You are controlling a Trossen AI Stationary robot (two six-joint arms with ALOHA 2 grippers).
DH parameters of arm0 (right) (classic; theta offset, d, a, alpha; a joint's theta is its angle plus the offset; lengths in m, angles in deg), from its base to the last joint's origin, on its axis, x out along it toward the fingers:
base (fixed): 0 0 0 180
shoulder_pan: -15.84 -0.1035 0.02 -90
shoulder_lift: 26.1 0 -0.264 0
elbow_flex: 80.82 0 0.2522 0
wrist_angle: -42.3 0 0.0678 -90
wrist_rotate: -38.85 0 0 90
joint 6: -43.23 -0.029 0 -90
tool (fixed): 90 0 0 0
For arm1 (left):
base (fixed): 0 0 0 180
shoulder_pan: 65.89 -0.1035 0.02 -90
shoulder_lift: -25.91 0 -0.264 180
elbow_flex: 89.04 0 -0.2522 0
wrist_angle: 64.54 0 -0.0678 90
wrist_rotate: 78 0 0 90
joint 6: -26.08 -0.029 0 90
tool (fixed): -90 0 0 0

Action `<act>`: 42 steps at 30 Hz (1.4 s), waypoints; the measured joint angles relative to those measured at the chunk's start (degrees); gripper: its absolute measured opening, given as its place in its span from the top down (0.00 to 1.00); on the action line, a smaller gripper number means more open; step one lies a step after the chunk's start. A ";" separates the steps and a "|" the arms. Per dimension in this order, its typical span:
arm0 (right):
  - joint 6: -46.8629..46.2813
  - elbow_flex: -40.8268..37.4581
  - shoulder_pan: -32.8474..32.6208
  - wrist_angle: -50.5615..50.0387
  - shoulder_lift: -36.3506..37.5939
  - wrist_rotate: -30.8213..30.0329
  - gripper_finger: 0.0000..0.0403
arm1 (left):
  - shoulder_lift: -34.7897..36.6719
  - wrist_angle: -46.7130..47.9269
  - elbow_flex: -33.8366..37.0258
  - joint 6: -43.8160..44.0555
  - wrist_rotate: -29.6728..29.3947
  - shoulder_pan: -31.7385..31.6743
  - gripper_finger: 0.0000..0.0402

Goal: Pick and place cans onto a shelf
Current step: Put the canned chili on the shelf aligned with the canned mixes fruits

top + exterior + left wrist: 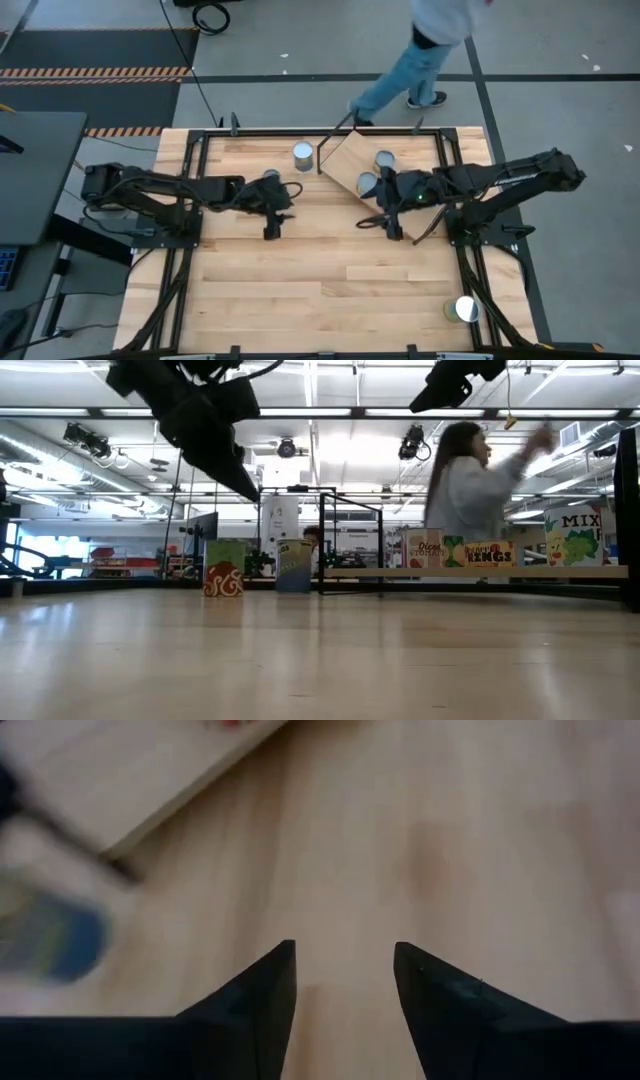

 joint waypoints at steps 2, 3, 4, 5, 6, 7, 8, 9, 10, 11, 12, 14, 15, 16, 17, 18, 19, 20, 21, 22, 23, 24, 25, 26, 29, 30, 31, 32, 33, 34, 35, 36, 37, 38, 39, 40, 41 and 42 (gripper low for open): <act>-0.74 0.00 -0.85 0.05 -0.86 -0.09 0.25 | 0.45 4.03 -1.84 0.67 -3.91 -1.03 0.56; -0.95 0.00 -1.11 -0.05 -1.41 -0.11 0.25 | 1.03 6.29 -2.31 1.52 -5.15 -2.05 0.55; -0.99 0.00 -1.33 0.03 -1.88 -0.11 0.25 | 1.70 8.63 -2.66 2.01 -5.78 -3.40 0.54; -1.02 0.00 -1.51 0.01 -2.39 -0.12 0.25 | 2.44 10.67 -2.90 2.63 -5.95 -4.91 0.52; -1.02 0.00 -1.60 0.04 -2.87 -0.16 0.25 | 3.28 12.86 -3.00 3.01 -6.02 -6.47 0.50; -1.02 0.00 -1.61 0.13 -3.35 -0.27 0.25 | 4.21 14.80 -2.97 3.27 -6.04 -8.10 0.47; -1.02 0.00 -1.61 0.13 -3.76 -0.29 0.25 | 5.44 16.11 -2.62 3.51 -6.01 -9.78 0.44; -1.02 0.00 -1.60 0.09 -4.17 -0.34 0.25 | 6.66 17.28 -2.07 3.82 -5.99 -11.35 0.40; -1.03 0.00 -1.55 0.08 -4.39 -0.68 0.25 | 7.67 16.96 -1.28 3.91 -5.78 -12.81 0.36; -1.01 0.00 -1.46 0.12 -4.64 -1.02 0.25 | 8.53 16.31 -0.38 3.87 -5.08 -14.28 0.32; -0.99 0.00 -1.33 0.20 -4.79 -1.16 0.25 | 9.14 16.30 0.62 3.28 -4.22 -15.65 0.28; -1.02 0.00 -0.92 0.19 -4.99 -1.14 0.25 | 9.47 14.15 2.66 1.73 -2.57 -17.46 0.21; -1.02 0.00 -0.67 0.23 -4.99 -1.14 0.25 | 9.43 12.46 3.86 0.96 -1.86 -18.26 0.18; -0.99 0.00 -0.41 0.20 -4.99 -1.14 0.25 | 9.36 10.60 5.02 -0.18 -1.05 -18.91 0.16; -0.99 0.00 -0.07 0.38 -4.99 -1.15 0.25 | 9.24 8.49 6.08 -1.39 -0.12 -19.48 0.14; -1.01 0.00 0.21 0.44 -4.99 -1.14 0.25 | 9.12 6.64 6.96 -2.47 0.74 -20.00 0.13; -1.03 0.00 0.45 0.39 -4.99 -1.14 0.25 | 8.83 4.99 7.63 -3.33 1.46 -20.39 0.13; -1.08 0.00 0.72 0.55 -4.99 -1.15 0.25 | 8.58 3.88 8.00 -4.27 2.01 -20.56 0.12; -1.08 0.00 0.97 0.57 -4.99 -1.15 0.25 | 8.52 3.57 8.24 -4.58 2.10 -20.79 0.12; -1.08 0.00 1.14 0.47 -4.99 -1.15 0.25 | 8.60 3.33 8.35 -5.25 2.09 -20.99 0.12; -1.08 0.00 1.30 0.54 -4.99 -1.16 0.25 | 8.58 3.06 8.47 -6.27 1.97 -21.20 0.12; -1.08 0.00 1.50 0.56 -4.99 -1.14 0.25 | 8.26 3.13 8.65 -7.10 1.80 -21.43 0.12; -1.08 0.00 1.60 0.54 -4.99 -1.12 0.25 | 7.61 2.81 8.89 -7.45 1.81 -21.68 0.12; -1.08 0.00 1.76 0.56 -4.99 -1.12 0.25 | 6.93 2.10 9.25 -7.58 1.93 -22.00 0.12; -1.04 0.00 2.21 0.54 -4.99 -1.12 0.25 | 5.25 0.42 9.55 -8.75 2.29 -22.80 0.12; -1.06 0.00 2.34 0.53 -4.99 -1.12 0.25 | 4.63 0.05 9.52 -9.05 2.30 -23.11 0.12; -1.10 0.00 2.45 0.52 -4.99 -1.04 0.25 | 3.89 -0.33 9.52 -9.09 2.32 -23.39 0.12; -1.10 0.00 2.61 0.54 -4.99 -0.79 0.25 | 3.09 -1.20 9.54 -9.09 2.23 -23.73 0.12; -1.13 0.00 2.67 0.51 -4.99 -0.72 0.25 | 2.54 -1.91 9.54 -9.15 2.18 -24.11 0.12; -1.10 0.00 2.65 0.52 -4.99 -0.70 0.25 | 1.97 -2.84 9.53 -9.15 2.27 -24.51 0.12; -1.11 0.00 2.65 0.53 -4.99 -0.70 0.25 | 1.39 -3.58 9.50 -9.16 2.42 -24.82 0.12; -1.13 0.00 2.65 0.50 -4.99 -0.68 0.25 | 0.78 -3.75 9.50 -9.16 2.47 -25.08 0.12; -1.12 0.00 2.65 0.51 -4.99 -0.65 0.25 | 0.03 -4.01 9.50 -9.15 2.50 -25.28 0.12; -1.12 0.00 2.65 0.53 -4.99 -0.46 0.25 | -0.72 -4.53 9.50 -9.09 2.58 -25.33 0.12; -1.13 0.00 2.65 0.51 -4.99 -0.19 0.25 | -1.39 -4.71 9.52 -9.09 2.67 -25.43 0.12; -1.10 0.00 2.65 0.50 -4.99 0.05 0.25 | -2.05 -5.06 9.50 -9.07 2.74 -25.56 0.12; -1.11 0.00 2.65 0.56 -4.99 0.33 0.25 | -2.71 -5.42 9.50 -9.07 3.19 -25.56 0.12; -1.13 0.00 2.65 0.53 -4.99 0.41 0.25 | -3.38 -5.38 9.50 -9.07 3.70 -25.56 0.12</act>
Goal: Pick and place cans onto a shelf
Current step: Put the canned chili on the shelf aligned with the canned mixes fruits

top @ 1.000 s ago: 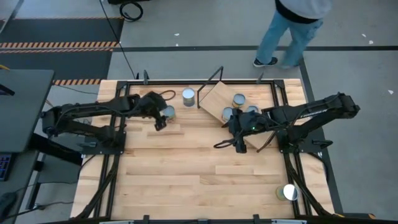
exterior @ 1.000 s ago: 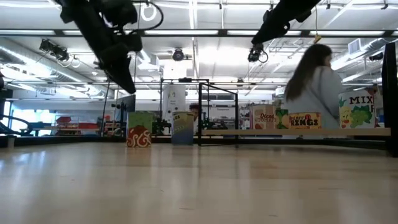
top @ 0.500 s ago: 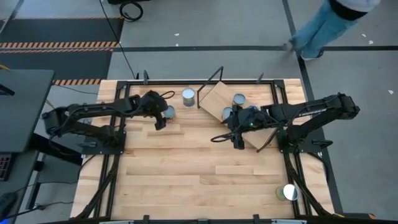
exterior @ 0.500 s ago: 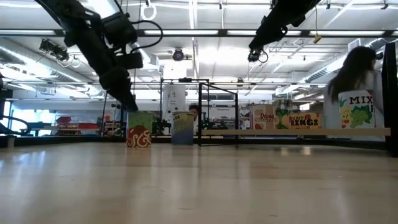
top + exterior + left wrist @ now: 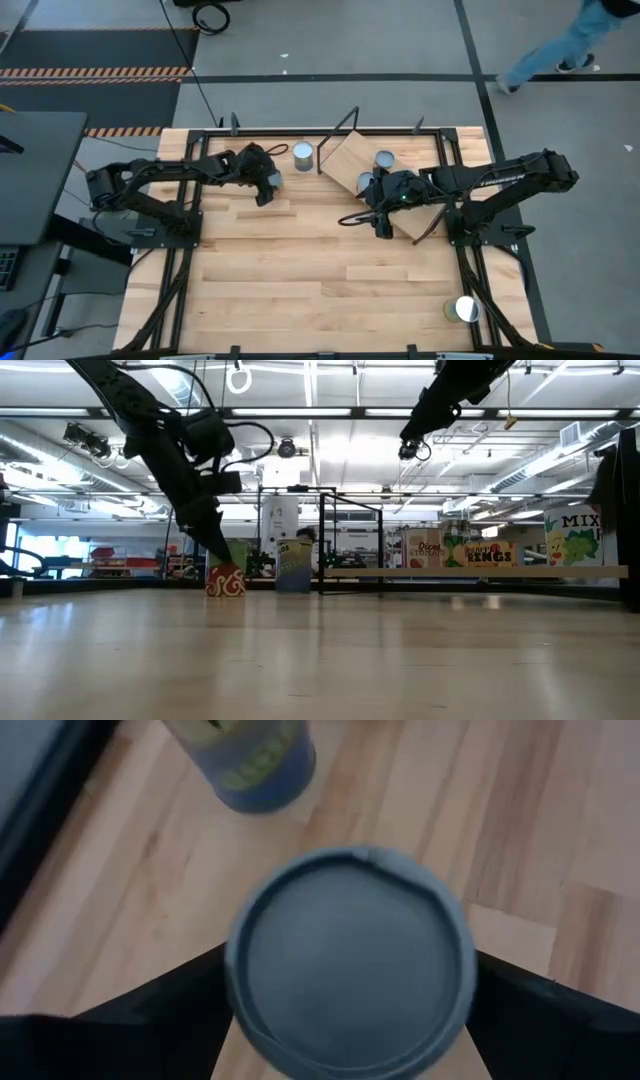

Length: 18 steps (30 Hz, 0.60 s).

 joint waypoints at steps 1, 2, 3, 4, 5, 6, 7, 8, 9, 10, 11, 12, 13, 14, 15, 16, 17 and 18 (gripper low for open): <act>0.00 0.00 0.00 -0.02 0.00 0.00 0.25 | -0.85 -0.21 0.00 0.02 0.06 0.00 0.13; 0.01 0.00 0.00 0.02 0.00 0.00 0.25 | -1.51 -0.46 0.01 0.23 0.13 0.03 0.14; 0.03 0.00 0.00 0.03 0.00 0.00 0.25 | -1.93 -0.63 0.02 0.58 0.24 0.20 0.16; 0.05 0.00 0.00 0.01 0.00 0.00 0.25 | -2.31 -1.43 0.02 1.15 0.30 0.60 0.18; 0.04 0.00 0.00 0.01 0.00 0.00 0.25 | -2.51 -2.30 0.02 1.61 0.57 1.12 0.20; 0.07 0.00 0.00 -0.01 0.00 0.00 0.25 | -2.53 -2.52 0.02 2.11 1.11 1.90 0.22; 0.09 0.00 0.00 0.00 0.00 0.01 0.25 | -2.51 -3.50 0.02 3.15 1.78 2.96 0.25; 0.20 0.00 0.00 0.00 0.00 0.02 0.25 | -2.51 -4.37 -0.27 3.67 2.90 4.15 0.27; 0.37 0.00 0.00 -0.02 0.00 0.02 0.25 | -2.49 -4.68 -0.88 4.56 3.88 5.57 0.29; 0.54 0.00 0.00 -0.01 0.00 0.11 0.25 | -2.48 -5.06 -1.62 5.10 4.40 7.13 0.30; 0.98 0.00 0.00 0.01 0.00 0.41 0.25 | -2.49 -5.26 -2.47 5.51 4.57 8.82 0.31; 1.82 0.00 0.00 0.01 0.00 0.96 0.25 | -2.50 -5.71 -3.24 5.67 4.56 10.71 0.31; 2.63 0.00 -0.02 0.03 0.00 1.61 0.25 | -2.83 -6.65 -4.06 5.62 4.51 12.84 0.31; 3.47 0.00 -0.08 0.25 0.00 2.21 0.25 | -3.29 -7.88 -4.97 5.64 4.54 14.90 0.30; 4.13 0.00 -0.13 0.57 -0.02 2.82 0.25 | -3.88 -8.80 -6.00 5.66 4.60 16.80 0.30; 4.69 0.00 -0.15 1.05 -0.17 3.51 0.25 | -4.77 -9.93 -7.09 5.66 4.66 18.75 0.29; 4.99 0.00 -0.17 1.71 -0.42 4.36 0.25 | -6.00 -11.09 -8.35 5.66 4.61 20.60 0.29; 5.02 0.00 -0.21 2.15 -0.82 5.20 0.25 | -7.39 -11.52 -9.77 5.66 4.19 22.19 0.29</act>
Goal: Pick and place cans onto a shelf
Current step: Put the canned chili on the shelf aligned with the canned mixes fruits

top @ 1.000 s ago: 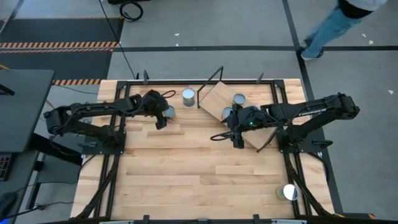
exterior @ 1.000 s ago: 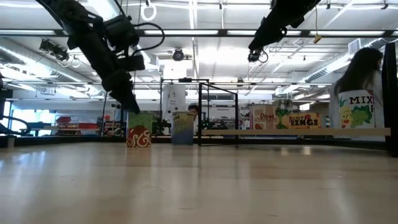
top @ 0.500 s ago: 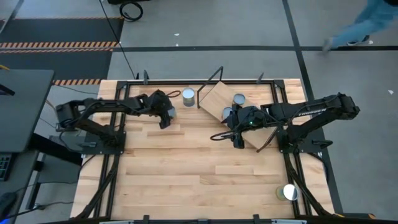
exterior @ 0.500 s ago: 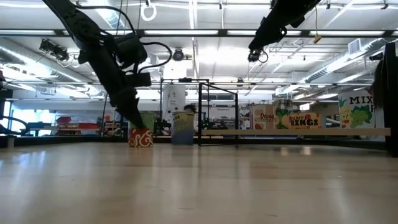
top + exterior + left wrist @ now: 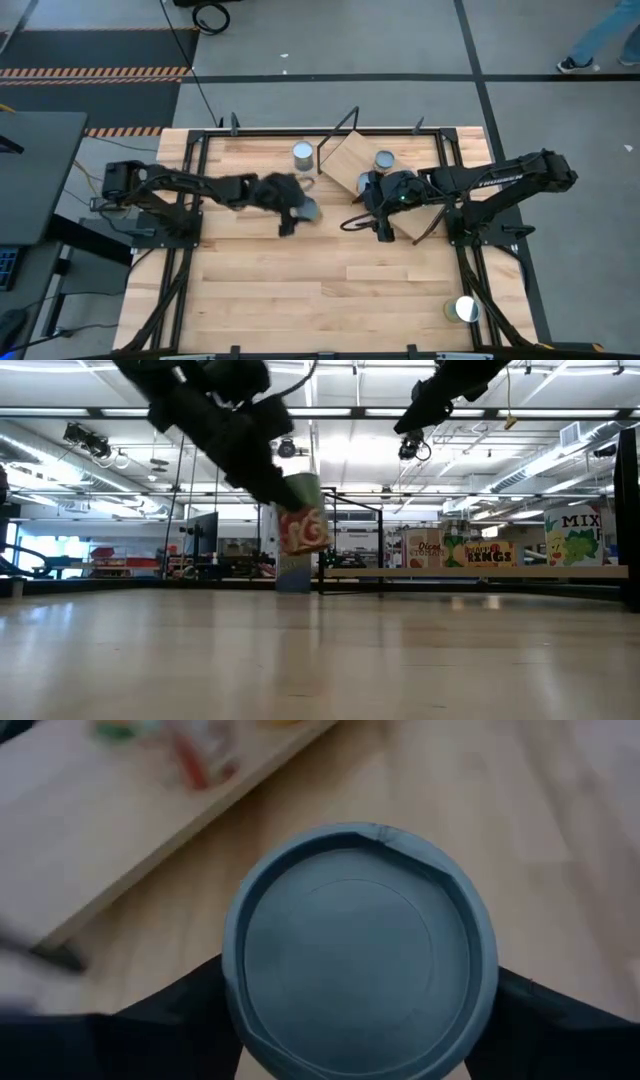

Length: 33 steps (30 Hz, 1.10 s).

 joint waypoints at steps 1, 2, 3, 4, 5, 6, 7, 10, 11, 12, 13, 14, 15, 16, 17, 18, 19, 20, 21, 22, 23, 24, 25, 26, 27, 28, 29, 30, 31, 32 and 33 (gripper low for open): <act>0.02 0.00 -0.18 0.36 -0.42 0.82 0.25 | -1.72 -0.27 -1.52 -0.02 -0.65 1.60 0.29; 0.03 0.00 -0.46 0.82 -0.93 1.27 0.25 | -3.73 -0.48 -3.34 -0.02 -1.11 2.98 0.29; 0.04 0.00 -0.88 1.18 -1.49 1.58 0.25 | -5.76 -0.41 -5.08 -0.09 -1.25 4.20 0.29; 0.01 0.00 -1.44 1.20 -2.11 1.76 0.25 | -7.84 -0.41 -6.87 -0.36 -1.27 5.42 0.29; -0.04 0.00 -2.05 1.23 -2.76 1.79 0.25 | -9.96 -0.45 -8.64 -0.79 -1.31 6.55 0.29; -0.04 0.00 -2.75 1.22 -3.47 1.79 0.25 | -11.92 -0.36 -10.18 -1.19 -1.32 7.56 0.29; -0.04 0.00 -3.51 1.24 -4.20 1.78 0.25 | -13.77 -0.30 -11.74 -1.86 -1.37 8.57 0.29; 0.05 0.00 -5.82 1.14 -6.50 1.77 0.25 | -18.13 0.16 -15.51 -3.71 -1.35 10.80 0.29; 0.07 0.00 -6.50 1.10 -7.18 1.65 0.25 | -19.13 0.41 -16.34 -3.97 -1.22 11.28 0.29; 0.18 0.00 -7.08 0.93 -7.89 1.33 0.25 | -19.97 0.33 -17.10 -4.08 -1.25 11.66 0.29; 0.42 0.00 -7.58 0.99 -8.54 1.04 0.25 | -20.42 0.31 -17.44 -4.11 -1.27 11.84 0.29; 0.61 0.00 -8.01 1.06 -9.10 0.84 0.25 | -20.84 0.60 -17.67 -4.08 -1.29 11.93 0.29; 0.58 0.00 -8.29 1.11 -9.68 0.78 0.25 | -21.08 0.22 -17.89 -4.08 -1.44 12.00 0.29; 0.33 0.00 -8.46 1.27 -10.29 0.66 0.25 | -21.13 0.29 -17.91 -3.93 -1.32 12.01 0.28; 0.00 0.00 -8.55 1.57 -10.99 0.64 0.25 | -21.11 0.44 -17.91 -3.46 -1.07 11.99 0.27; -0.27 0.00 -8.55 2.06 -11.72 0.63 0.25 | -21.11 0.19 -17.91 -2.55 -0.82 11.96 0.26; -0.32 0.00 -8.55 2.39 -12.45 0.60 0.24 | -21.11 0.25 -17.91 -2.30 -0.65 11.89 0.24; -0.30 0.00 -8.53 2.56 -13.25 0.57 0.24 | -21.11 0.27 -17.91 -2.04 -0.62 11.88 0.22; -0.28 0.00 -8.47 3.11 -14.11 0.48 0.23 | -21.11 0.35 -17.91 -1.69 -0.61 11.88 0.20; -0.28 0.00 -8.27 3.83 -14.95 0.48 0.22 | -21.11 0.47 -17.91 -1.53 -0.60 11.90 0.18; -0.28 0.00 -8.04 4.38 -15.85 0.50 0.21 | -21.11 0.53 -17.91 -1.57 -0.58 11.90 0.16; -0.17 0.00 -7.86 4.87 -16.65 0.50 0.19 | -21.11 0.87 -17.91 -1.58 -0.55 11.90 0.14; 0.11 0.00 -7.73 5.13 -17.34 0.50 0.18 | -21.11 1.04 -17.91 -1.54 -0.58 11.90 0.13; 0.29 0.00 -7.54 5.29 -17.94 0.47 0.17 | -21.11 1.20 -17.91 -1.51 -0.58 11.90 0.13; 0.41 0.00 -7.39 5.49 -18.32 0.39 0.16 | -21.11 1.25 -17.91 -1.48 -0.60 11.89 0.13; 0.42 0.00 -7.29 5.71 -18.70 0.23 0.15 | -21.11 1.29 -17.91 -1.41 -0.60 11.89 0.13; 0.42 0.00 -7.24 6.09 -18.97 0.19 0.14 | -21.11 1.40 -17.91 -1.26 -0.61 11.89 0.13; 0.47 0.00 -7.24 6.07 -19.06 0.02 0.13 | -21.11 1.56 -17.91 -1.18 -0.67 11.90 0.13; 0.62 0.00 -7.24 5.97 -19.06 -0.29 0.12 | -21.08 1.96 -17.91 -1.21 -0.80 11.90 0.13; 0.94 0.00 -7.24 6.41 -19.02 -0.55 0.11 | -20.91 2.64 -17.91 -1.35 -1.27 11.90 0.13; 1.48 0.00 -7.24 7.02 -19.02 -0.81 0.11 | -20.28 4.25 -17.89 -1.37 -1.95 11.93 0.12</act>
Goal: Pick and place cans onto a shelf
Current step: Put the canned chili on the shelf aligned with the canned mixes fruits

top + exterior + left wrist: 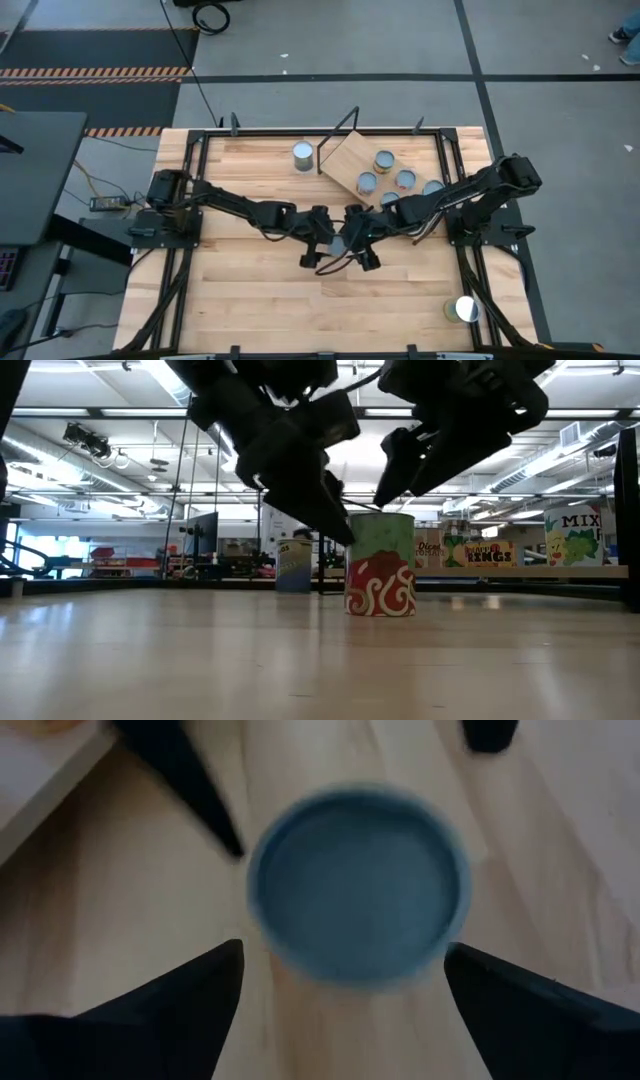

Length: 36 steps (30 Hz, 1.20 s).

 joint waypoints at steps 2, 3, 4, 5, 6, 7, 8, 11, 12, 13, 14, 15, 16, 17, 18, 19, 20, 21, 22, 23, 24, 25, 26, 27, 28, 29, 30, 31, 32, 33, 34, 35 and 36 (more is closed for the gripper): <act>1.24 0.00 0.05 1.08 0.00 -0.11 0.09 | 1.58 2.25 0.03 0.32 -0.97 -0.04 0.12; 1.77 0.00 0.26 2.02 -0.02 -0.07 0.09 | 2.74 4.13 -0.01 0.84 -1.13 -0.04 0.12; 2.13 0.03 0.60 3.29 -0.50 0.14 0.08 | 3.92 6.74 -0.01 1.62 -1.20 -0.04 0.12; 2.36 0.18 1.06 4.60 -1.25 0.70 0.08 | 5.10 8.87 -0.01 2.20 -1.19 -0.04 0.12; 2.51 0.21 1.58 5.11 -2.09 1.46 0.08 | 6.34 11.65 -0.01 3.09 -1.45 -0.04 0.12; 2.58 0.05 2.11 4.99 -3.12 2.40 0.07 | 7.70 14.59 0.17 3.71 -1.92 -0.04 0.12; 2.62 0.00 2.55 5.60 -4.13 3.48 0.07 | 9.16 16.37 0.61 4.65 -2.57 -0.04 0.12; 3.04 0.00 3.51 7.32 -6.04 5.26 0.07 | 14.01 18.47 4.42 7.23 -5.00 0.00 0.13; 3.13 0.02 3.69 7.60 -6.44 5.35 0.07 | 15.90 17.82 6.52 8.22 -5.91 0.00 0.13; 3.13 0.02 3.76 7.34 -6.69 5.41 0.07 | 17.69 17.65 8.77 9.45 -7.00 -0.04 0.13; 3.15 0.02 3.78 7.15 -6.87 5.42 0.07 | 19.44 16.06 11.08 10.10 -8.30 -0.14 0.14; 3.16 0.02 3.82 7.33 -6.97 5.39 0.07 | 21.36 13.94 13.54 11.03 -9.63 -0.15 0.14; 3.16 0.02 3.87 7.56 -6.99 5.23 0.07 | 23.25 12.67 16.19 12.01 -10.60 -0.30 0.14; 3.14 0.02 3.87 7.59 -6.99 5.16 0.07 | 24.79 10.50 18.72 12.81 -11.51 -0.55 0.14; 3.13 0.02 3.87 7.58 -7.01 5.16 0.08 | 26.21 7.47 21.25 13.99 -12.18 -0.75 0.14; 3.14 0.02 3.91 7.53 -7.05 5.15 0.08 | 27.60 5.43 23.68 14.79 -12.85 -1.14 0.14; 3.13 0.00 3.99 7.60 -7.22 5.14 0.09 | 28.86 2.97 25.82 15.69 -13.30 -1.55 0.14; 2.97 0.04 4.11 7.84 -7.38 5.14 0.10 | 29.94 0.35 27.75 16.77 -14.12 -1.76 0.14; 2.74 0.04 4.29 7.59 -7.47 5.12 0.12 | 30.85 -1.82 29.46 17.80 -15.09 -2.05 0.14; 2.48 0.00 4.41 7.42 -7.55 5.14 0.14 | 31.75 -3.67 31.04 18.69 -16.25 -2.35 0.14; 2.12 0.01 4.49 7.72 -7.67 5.03 0.16 | 32.81 -4.96 32.53 19.59 -17.90 -2.43 0.14; 1.79 0.02 4.57 7.71 -7.72 4.92 0.18 | 33.68 -6.45 33.87 20.28 -19.57 -2.43 0.14; 1.48 0.02 4.61 7.65 -7.66 4.93 0.21 | 34.34 -9.21 35.00 21.06 -21.10 -2.43 0.14; 1.14 0.02 4.64 7.51 -7.44 4.92 0.23 | 35.47 -11.34 36.20 21.25 -22.43 -2.43 0.14; 0.59 0.02 4.66 7.18 -7.07 4.96 0.26 | 36.67 -13.03 37.42 21.26 -23.71 -2.43 0.14; 0.17 0.04 4.63 6.68 -6.39 4.95 0.28 | 37.56 -15.40 38.22 21.24 -24.70 -2.43 0.14; -0.37 0.48 4.47 4.98 -5.41 4.96 0.28 | 38.74 -16.72 39.12 21.31 -25.43 -2.43 0.14; -1.15 1.22 4.31 2.52 -4.21 4.92 0.28 | 39.88 -16.86 39.77 21.26 -26.72 -2.53 0.14; -2.02 2.16 4.06 0.02 -2.62 4.70 0.28 | 40.93 -16.92 39.88 20.99 -28.19 -2.59 0.14; -3.19 3.07 3.68 -3.24 -0.77 4.26 0.28 | 42.13 -16.45 40.01 20.82 -29.92 -2.62 0.14; -4.39 3.92 3.33 -7.13 1.25 3.64 0.28 | 42.95 -16.48 40.00 20.87 -31.42 -2.61 0.14; -5.73 4.71 2.97 -11.04 3.46 2.60 0.28 | 43.66 -16.72 39.90 20.83 -32.28 -2.62 0.14; -7.39 5.25 2.56 -15.20 5.69 0.99 0.28 | 44.38 -16.19 39.99 20.79 -32.79 -2.60 0.14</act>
